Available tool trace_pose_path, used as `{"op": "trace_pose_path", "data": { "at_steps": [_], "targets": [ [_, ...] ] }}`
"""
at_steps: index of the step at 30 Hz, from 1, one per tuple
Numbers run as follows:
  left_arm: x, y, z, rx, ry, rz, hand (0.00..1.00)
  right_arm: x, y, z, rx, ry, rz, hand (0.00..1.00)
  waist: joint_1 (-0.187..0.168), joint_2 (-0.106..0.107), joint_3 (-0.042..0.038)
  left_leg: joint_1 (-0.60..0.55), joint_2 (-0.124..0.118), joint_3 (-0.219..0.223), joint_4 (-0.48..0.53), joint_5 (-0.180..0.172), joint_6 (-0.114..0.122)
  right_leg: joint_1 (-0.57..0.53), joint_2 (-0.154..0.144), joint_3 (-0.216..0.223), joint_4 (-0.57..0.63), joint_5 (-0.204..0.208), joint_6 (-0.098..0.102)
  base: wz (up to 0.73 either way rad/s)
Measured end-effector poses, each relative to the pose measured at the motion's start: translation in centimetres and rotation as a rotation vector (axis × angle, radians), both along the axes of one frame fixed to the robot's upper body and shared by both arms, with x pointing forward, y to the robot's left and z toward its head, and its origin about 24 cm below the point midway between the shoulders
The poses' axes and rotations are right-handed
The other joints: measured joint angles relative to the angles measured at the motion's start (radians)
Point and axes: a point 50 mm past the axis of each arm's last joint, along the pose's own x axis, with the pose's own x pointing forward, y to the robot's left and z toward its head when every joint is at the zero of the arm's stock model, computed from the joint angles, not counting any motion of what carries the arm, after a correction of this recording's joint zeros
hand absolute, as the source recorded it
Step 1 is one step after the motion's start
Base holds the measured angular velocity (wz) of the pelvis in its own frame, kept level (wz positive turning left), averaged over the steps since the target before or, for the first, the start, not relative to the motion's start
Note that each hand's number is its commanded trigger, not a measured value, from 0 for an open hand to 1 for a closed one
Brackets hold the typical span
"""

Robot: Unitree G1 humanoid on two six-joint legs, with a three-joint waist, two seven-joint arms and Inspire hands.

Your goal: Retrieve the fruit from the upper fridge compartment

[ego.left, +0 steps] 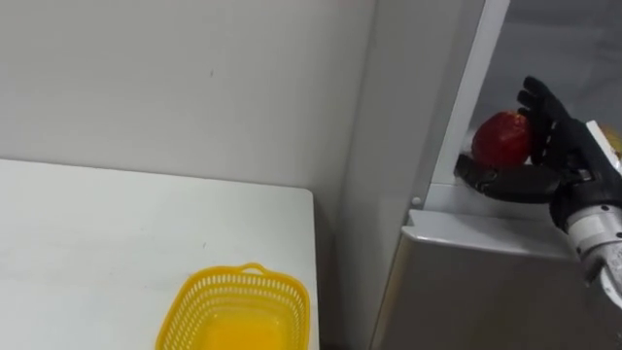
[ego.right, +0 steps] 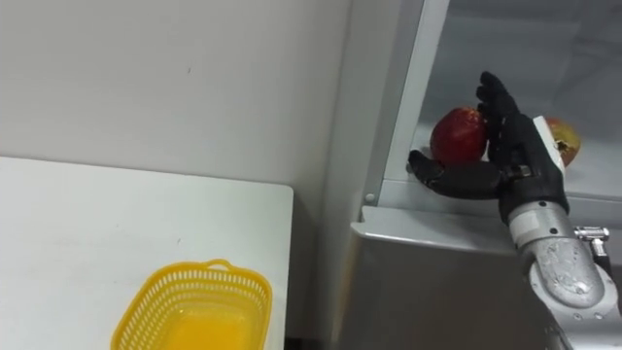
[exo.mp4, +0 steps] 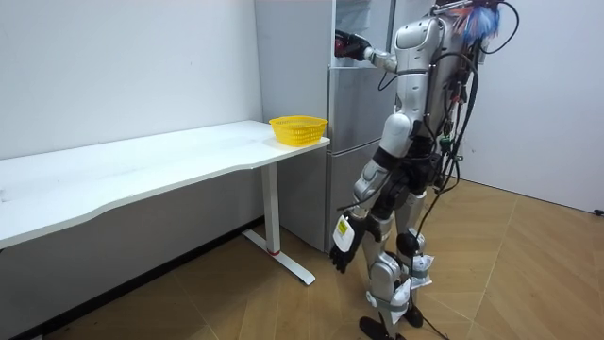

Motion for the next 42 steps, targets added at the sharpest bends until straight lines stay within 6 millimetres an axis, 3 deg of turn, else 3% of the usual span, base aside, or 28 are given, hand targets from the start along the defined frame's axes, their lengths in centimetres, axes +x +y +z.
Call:
{"op": "trace_pose_path", "data": {
  "at_steps": [8, 9, 10, 11, 12, 18, 30, 40, 42],
  "targets": [
    [-1.1, 0.0, -0.1, -0.001, 0.028, 0.008, 0.00, 0.0, -0.1, -0.1, -0.012, 0.023, 0.019, 0.00, -0.002, -0.005, -0.0028, 0.000, 0.000, -0.002, 0.000, 0.000, 0.000, 0.001, 0.000, -0.003, 0.000, 0.000, 0.000, 0.00],
    [-1.2, 0.0, -0.1, -0.001, 0.029, 0.008, 0.00, 0.0, -0.1, -0.1, -0.013, 0.024, 0.020, 0.06, -0.003, -0.006, -0.0027, 0.000, 0.000, -0.002, 0.000, 0.000, 0.000, 0.001, 0.000, -0.003, 0.000, 0.000, 0.000, 0.00],
    [-1.2, 0.0, -0.1, -0.001, 0.029, 0.008, 0.00, 0.1, -0.1, -0.2, -0.014, 0.028, 0.023, 0.37, -0.002, -0.006, -0.0029, 0.000, 0.000, -0.002, 0.001, 0.000, 0.000, 0.003, 0.000, -0.003, 0.000, 0.000, 0.000, 0.00],
    [-1.1, 0.0, -0.1, -0.001, 0.029, 0.008, 0.00, 0.1, -0.2, -0.2, -0.009, 0.032, 0.025, 0.76, -0.003, -0.008, -0.0027, 0.001, 0.000, -0.003, 0.001, 0.000, 0.000, 0.005, 0.000, -0.003, -0.001, 0.000, 0.000, 0.00],
    [-1.1, 0.1, -0.1, -0.001, 0.029, 0.008, 0.00, 0.1, -0.2, -0.3, -0.002, 0.035, 0.029, 0.99, -0.002, -0.009, -0.0024, 0.001, 0.000, -0.003, 0.001, 0.000, 0.000, 0.005, 0.000, -0.002, -0.001, 0.000, 0.000, 0.00],
    [-1.2, 0.2, 0.0, 0.004, 0.032, 0.017, 0.00, 0.6, -0.9, -0.5, 0.052, 0.070, 0.065, 1.00, -0.004, -0.022, -0.0006, 0.001, 0.000, -0.003, 0.005, 0.000, 0.000, 0.006, 0.000, -0.001, -0.001, 0.000, 0.000, 0.00],
    [-1.3, 0.6, 0.0, 0.022, 0.046, 0.023, 0.00, 0.6, -1.2, -0.3, 0.009, 0.092, 0.114, 1.00, -0.007, -0.023, -0.0011, -0.001, 0.000, -0.004, 0.005, 0.000, 0.000, 0.006, 0.001, -0.001, -0.002, 0.001, -0.001, 0.00],
    [-0.9, 1.5, 0.4, 0.049, 0.037, 0.013, 0.00, 0.6, -0.4, -0.1, -0.020, 0.085, 0.138, 1.00, -0.020, -0.007, -0.0074, 0.004, 0.001, -0.002, 0.002, 0.000, 0.000, 0.006, 0.002, 0.004, -0.001, 0.001, -0.002, 0.00],
    [-0.8, 1.5, 0.4, 0.050, 0.038, 0.004, 0.00, 0.6, -0.2, 0.1, -0.025, 0.079, 0.145, 1.00, -0.022, -0.003, -0.0048, 0.010, 0.001, 0.000, 0.000, 0.000, 0.000, 0.009, 0.002, 0.003, -0.001, 0.001, -0.002, -0.02]
  ]
}}
